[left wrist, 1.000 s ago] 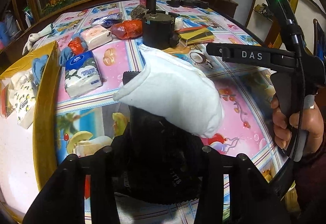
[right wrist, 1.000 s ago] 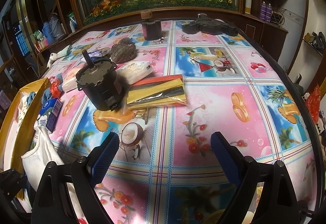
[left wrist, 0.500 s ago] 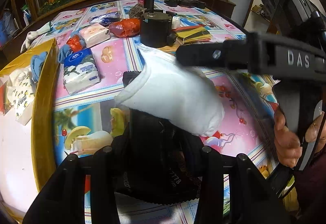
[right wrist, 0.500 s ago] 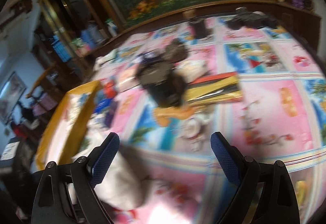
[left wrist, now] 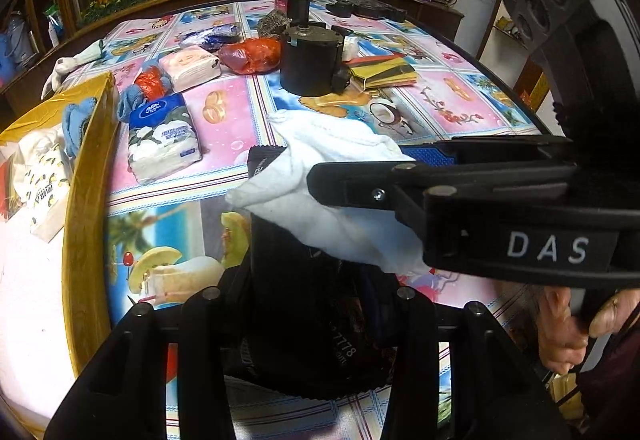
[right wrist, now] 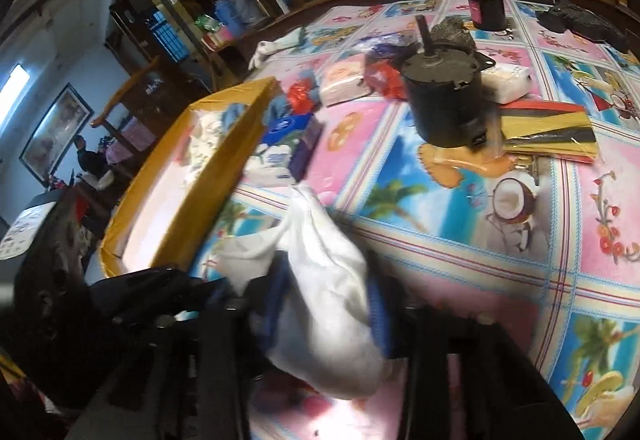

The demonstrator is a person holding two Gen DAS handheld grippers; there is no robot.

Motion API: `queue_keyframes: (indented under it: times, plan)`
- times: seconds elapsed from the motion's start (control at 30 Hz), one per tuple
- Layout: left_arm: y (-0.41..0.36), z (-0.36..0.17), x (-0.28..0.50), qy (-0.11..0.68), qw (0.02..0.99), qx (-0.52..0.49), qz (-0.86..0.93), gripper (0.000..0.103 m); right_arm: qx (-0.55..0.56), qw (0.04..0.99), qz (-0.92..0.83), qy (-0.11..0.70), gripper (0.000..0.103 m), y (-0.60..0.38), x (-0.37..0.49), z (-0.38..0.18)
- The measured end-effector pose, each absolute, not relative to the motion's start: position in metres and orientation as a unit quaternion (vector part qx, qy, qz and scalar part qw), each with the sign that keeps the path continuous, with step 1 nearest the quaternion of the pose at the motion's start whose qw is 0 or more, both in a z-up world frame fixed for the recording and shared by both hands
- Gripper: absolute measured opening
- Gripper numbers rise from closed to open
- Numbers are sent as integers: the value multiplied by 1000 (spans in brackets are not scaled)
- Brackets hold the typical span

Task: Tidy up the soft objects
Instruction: 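Grasp the white cloth off the packet with the right tool while the left holds the black packet, then carry the black packet and white cloth over the box and open both tools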

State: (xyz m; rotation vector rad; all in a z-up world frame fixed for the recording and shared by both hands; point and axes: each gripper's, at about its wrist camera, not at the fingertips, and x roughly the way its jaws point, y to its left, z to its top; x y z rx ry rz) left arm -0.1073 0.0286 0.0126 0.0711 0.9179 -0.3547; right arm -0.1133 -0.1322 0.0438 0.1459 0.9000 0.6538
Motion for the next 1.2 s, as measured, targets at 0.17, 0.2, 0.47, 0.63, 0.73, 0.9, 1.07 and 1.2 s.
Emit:
queue_keyframes:
  times: [0.17, 0.2, 0.47, 0.63, 0.73, 0.9, 1.07, 1.2]
  plan:
    - [36, 18, -110, 435, 883, 17, -176, 39, 81, 855, 306, 412, 20, -136, -121, 50]
    - [38, 19, -111, 434, 884, 16, -175, 37, 88, 856, 304, 408, 18, -140, -122, 51]
    - [45, 20, -116, 434, 883, 2, -180, 28, 105, 880, 225, 405, 16, -176, -126, 51]
    - [44, 21, -118, 433, 883, 3, -183, 28, 119, 882, 194, 412, 16, -192, -128, 48]
    - [44, 23, -119, 431, 884, 1, -184, 28, 133, 882, 188, 411, 16, -202, -132, 48]
    - [46, 30, -122, 421, 888, -7, -187, 27, 164, 876, 197, 408, 16, -218, -132, 47]
    - [61, 44, -125, 406, 894, -31, -185, 27, 180, 872, 210, 404, 16, -225, -136, 50]
    - [89, 59, -132, 389, 903, -57, -171, 27, 182, 871, 220, 400, 16, -219, -139, 57]
